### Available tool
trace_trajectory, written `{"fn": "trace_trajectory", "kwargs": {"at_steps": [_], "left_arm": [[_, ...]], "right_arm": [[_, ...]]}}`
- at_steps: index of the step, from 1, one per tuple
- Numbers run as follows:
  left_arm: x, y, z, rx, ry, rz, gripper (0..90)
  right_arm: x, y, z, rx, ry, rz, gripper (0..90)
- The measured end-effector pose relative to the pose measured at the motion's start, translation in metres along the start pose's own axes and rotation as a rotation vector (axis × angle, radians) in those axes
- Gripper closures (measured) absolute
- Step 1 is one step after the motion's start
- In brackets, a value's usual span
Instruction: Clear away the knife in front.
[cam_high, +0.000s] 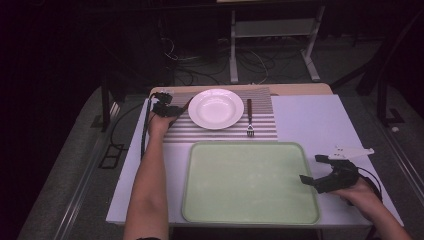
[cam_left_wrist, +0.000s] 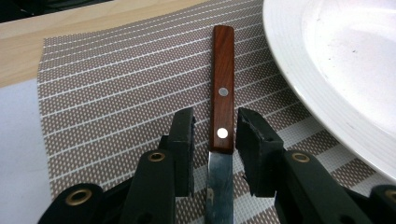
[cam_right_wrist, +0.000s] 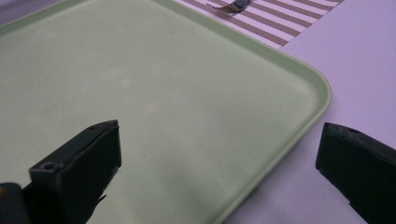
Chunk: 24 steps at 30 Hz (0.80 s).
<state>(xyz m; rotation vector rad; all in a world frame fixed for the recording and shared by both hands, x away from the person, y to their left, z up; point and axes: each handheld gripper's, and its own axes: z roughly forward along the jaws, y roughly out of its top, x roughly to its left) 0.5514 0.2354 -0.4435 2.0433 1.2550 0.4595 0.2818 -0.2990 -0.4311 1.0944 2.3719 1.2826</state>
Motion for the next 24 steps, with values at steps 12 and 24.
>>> {"fn": "trace_trajectory", "kwargs": {"at_steps": [12,24], "left_arm": [[-0.0024,0.001,0.0062,0.019,0.003,0.014,71.1],[-0.0067,0.0001,0.0063,0.022,0.026,0.07,76.8]], "right_arm": [[-0.0005,-0.0005,-0.0018,-0.005,-0.001,0.001,0.3],[-0.0001,-0.0005,-0.0012,-0.005,0.002,0.002,0.3]]}}
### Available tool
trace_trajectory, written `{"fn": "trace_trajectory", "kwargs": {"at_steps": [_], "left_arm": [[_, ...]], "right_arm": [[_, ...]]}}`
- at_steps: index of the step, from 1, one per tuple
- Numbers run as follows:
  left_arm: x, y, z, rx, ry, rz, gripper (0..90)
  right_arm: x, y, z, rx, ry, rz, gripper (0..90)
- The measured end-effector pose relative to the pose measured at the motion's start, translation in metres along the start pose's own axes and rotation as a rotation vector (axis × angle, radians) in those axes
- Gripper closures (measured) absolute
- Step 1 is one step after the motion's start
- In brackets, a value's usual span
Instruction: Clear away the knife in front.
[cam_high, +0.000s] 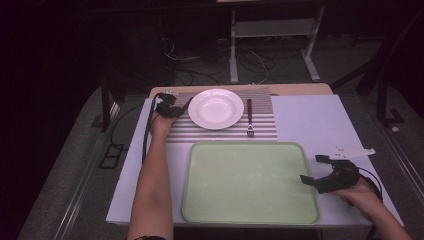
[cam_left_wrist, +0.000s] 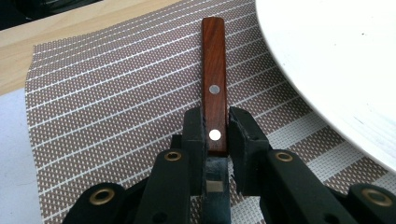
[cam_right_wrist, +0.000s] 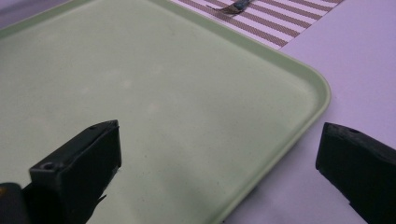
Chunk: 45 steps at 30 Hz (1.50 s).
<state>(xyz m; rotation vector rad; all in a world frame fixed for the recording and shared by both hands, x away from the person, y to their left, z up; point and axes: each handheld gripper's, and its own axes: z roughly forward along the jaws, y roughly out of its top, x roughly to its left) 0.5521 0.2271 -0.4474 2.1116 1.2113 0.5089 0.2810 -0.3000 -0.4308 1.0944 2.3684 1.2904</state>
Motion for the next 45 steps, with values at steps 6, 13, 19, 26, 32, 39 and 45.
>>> {"fn": "trace_trajectory", "kwargs": {"at_steps": [6,13,19,26,32,39,45], "left_arm": [[0.0,-0.001,0.0,-0.01,-0.002,-0.002,77.2],[0.001,-0.001,0.0,-0.013,-0.006,-0.011,77.2],[0.002,-0.001,-0.002,-0.009,-0.021,-0.038,77.2],[0.003,0.003,-0.014,-0.009,-0.02,-0.058,77.2],[0.002,0.007,-0.032,-0.023,-0.025,-0.065,77.2],[-0.002,0.007,-0.053,-0.027,-0.056,-0.084,77.4],[-0.012,0.005,-0.072,-0.022,-0.094,-0.091,77.4]], "right_arm": [[0.0,0.0,0.0,0.0,-0.002,0.002,0.3],[0.0,0.0,-0.001,-0.005,-0.002,0.003,0.3],[0.0,0.0,-0.001,-0.005,0.0,0.003,0.3],[0.0,0.0,0.0,-0.002,0.002,0.003,0.3],[0.001,0.001,0.0,-0.003,0.003,-0.002,0.3],[0.002,0.001,0.0,-0.004,0.003,-0.004,0.3],[0.002,0.001,0.0,-0.006,0.004,-0.008,0.3]]}}
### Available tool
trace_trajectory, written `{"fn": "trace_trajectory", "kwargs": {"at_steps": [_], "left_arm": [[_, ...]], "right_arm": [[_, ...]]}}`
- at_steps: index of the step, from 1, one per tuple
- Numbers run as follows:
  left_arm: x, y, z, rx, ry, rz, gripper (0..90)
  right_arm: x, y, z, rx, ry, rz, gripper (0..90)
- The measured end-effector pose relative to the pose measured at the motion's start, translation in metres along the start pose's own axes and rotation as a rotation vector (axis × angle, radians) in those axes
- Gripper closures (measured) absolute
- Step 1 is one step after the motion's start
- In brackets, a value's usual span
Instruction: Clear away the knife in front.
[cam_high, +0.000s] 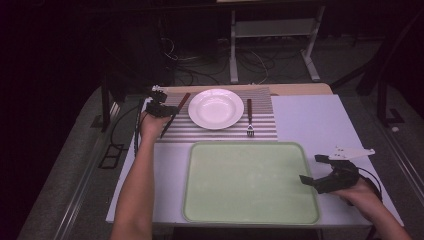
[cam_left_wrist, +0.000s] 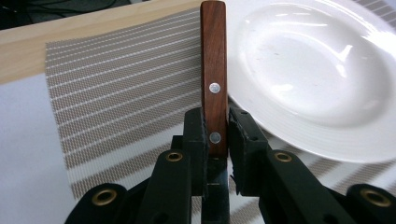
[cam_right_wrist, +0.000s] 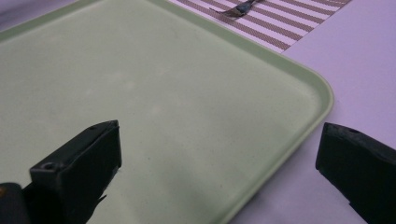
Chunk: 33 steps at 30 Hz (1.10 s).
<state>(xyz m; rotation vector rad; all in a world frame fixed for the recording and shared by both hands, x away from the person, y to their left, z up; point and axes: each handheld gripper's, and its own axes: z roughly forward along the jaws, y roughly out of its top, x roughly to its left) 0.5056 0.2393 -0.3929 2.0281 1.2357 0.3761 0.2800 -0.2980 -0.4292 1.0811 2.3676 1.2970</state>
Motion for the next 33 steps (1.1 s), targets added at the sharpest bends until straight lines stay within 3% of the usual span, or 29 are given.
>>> {"fn": "trace_trajectory", "kwargs": {"at_steps": [9,25,28,33], "left_arm": [[-0.029,-0.009,-0.024,-0.012,-0.059,0.029,77.3],[-0.086,-0.047,-0.046,-0.025,-0.166,0.071,77.3],[-0.103,-0.056,-0.052,-0.028,-0.191,0.079,77.2],[-0.12,-0.064,-0.056,-0.036,-0.197,0.09,77.2]], "right_arm": [[0.001,0.001,0.0,0.0,0.001,-0.003,0.3],[0.002,0.001,0.001,-0.001,0.006,-0.009,0.3],[0.002,0.001,0.0,-0.003,0.011,-0.01,0.3],[0.002,0.001,0.0,-0.003,0.011,-0.014,0.3]]}}
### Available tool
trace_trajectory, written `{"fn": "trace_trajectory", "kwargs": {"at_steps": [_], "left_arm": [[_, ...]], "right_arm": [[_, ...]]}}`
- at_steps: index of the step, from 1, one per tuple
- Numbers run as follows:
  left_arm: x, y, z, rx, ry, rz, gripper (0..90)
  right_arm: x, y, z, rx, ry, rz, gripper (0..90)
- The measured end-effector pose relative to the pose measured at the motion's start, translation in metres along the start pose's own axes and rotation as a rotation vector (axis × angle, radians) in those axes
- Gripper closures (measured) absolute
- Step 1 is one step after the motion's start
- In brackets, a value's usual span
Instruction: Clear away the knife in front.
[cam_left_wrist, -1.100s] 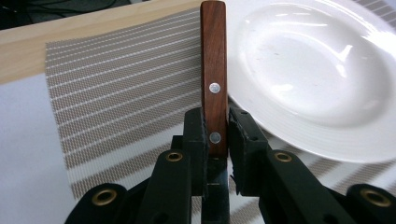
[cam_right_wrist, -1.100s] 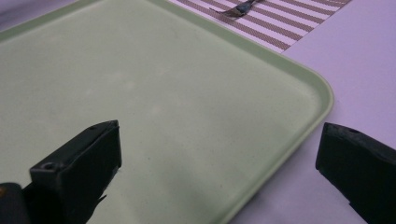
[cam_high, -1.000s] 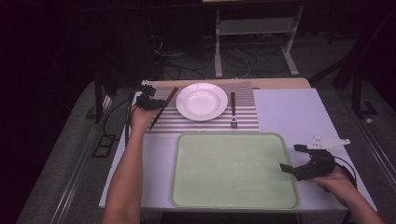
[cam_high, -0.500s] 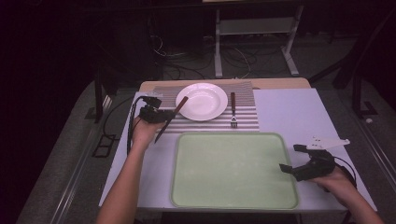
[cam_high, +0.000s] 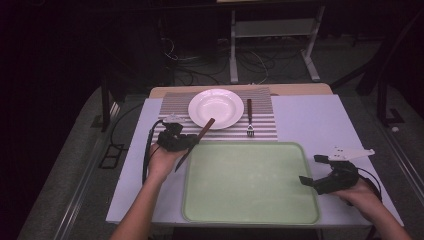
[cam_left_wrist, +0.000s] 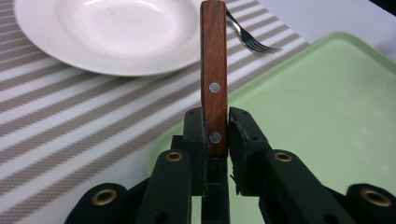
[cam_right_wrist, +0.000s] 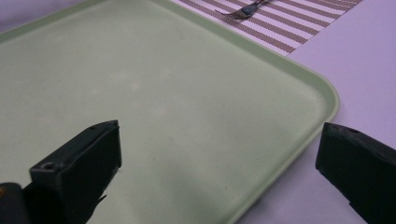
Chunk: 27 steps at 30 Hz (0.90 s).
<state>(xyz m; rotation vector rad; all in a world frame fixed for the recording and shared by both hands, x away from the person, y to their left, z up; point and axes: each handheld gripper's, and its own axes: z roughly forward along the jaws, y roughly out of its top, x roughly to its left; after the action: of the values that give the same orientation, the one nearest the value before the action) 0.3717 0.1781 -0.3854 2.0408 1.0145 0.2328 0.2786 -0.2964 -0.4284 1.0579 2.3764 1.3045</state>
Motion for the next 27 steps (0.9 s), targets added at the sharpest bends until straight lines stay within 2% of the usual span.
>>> {"fn": "trace_trajectory", "kwargs": {"at_steps": [6,9,15,19,23,27], "left_arm": [[-0.023,-0.015,0.006,0.007,-0.018,0.008,77.2],[-0.031,-0.022,0.014,0.033,-0.035,0.015,77.2],[-0.039,-0.028,0.029,0.067,-0.054,0.02,77.2],[-0.044,-0.035,0.041,0.109,-0.042,0.041,77.2],[-0.044,-0.039,0.046,0.133,-0.025,0.059,77.1],[-0.044,-0.041,0.049,0.144,-0.027,0.077,76.0]], "right_arm": [[0.001,0.0,0.0,0.002,0.001,-0.004,0.3],[0.002,0.0,0.0,0.006,-0.001,-0.007,0.4],[0.003,-0.001,0.0,0.013,-0.004,-0.015,0.4],[0.004,-0.001,0.0,0.016,-0.009,-0.018,0.4],[0.005,-0.001,0.0,0.018,-0.011,-0.02,0.3],[0.005,-0.001,0.0,0.019,-0.01,-0.02,0.3]]}}
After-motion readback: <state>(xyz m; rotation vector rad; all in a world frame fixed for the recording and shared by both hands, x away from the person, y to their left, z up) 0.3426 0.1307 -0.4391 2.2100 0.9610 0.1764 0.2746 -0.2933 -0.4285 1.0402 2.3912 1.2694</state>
